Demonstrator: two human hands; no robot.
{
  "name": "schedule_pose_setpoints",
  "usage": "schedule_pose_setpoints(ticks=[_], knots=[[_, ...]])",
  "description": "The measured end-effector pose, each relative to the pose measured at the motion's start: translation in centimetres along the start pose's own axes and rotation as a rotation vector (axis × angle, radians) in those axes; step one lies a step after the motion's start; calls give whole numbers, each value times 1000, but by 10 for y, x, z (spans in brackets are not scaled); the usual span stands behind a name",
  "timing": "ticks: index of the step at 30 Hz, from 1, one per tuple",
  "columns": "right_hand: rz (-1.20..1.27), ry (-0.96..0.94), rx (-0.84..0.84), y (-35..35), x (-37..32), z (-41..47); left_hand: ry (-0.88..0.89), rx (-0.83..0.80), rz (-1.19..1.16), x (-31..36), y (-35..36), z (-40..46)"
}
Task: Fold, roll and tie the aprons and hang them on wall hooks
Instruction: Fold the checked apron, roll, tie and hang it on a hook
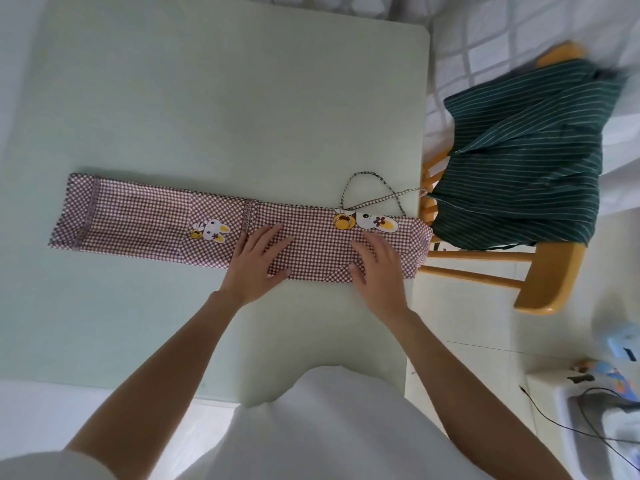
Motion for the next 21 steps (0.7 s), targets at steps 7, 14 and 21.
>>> schedule_pose_setpoints(ticks=[7, 14, 21], knots=[[47, -316, -138, 55, -102, 57, -443, 454, -372, -60, -37, -39], [11, -354, -127, 98, -184, 125, -1171, 567, -834, -163, -71, -81], [-148, -146, -430, 133, -176, 122, -1305, 643, -1344, -223, -85, -75]])
Point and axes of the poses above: each hand's wrist, its own z-axis towards the middle knuckle, its own y-axis out of the palm, x = y × z, the point moved 3 cm from there along z, towards the middle knuckle, and after that the axes turned 11 degrees about -y, right-handed, at the moved point
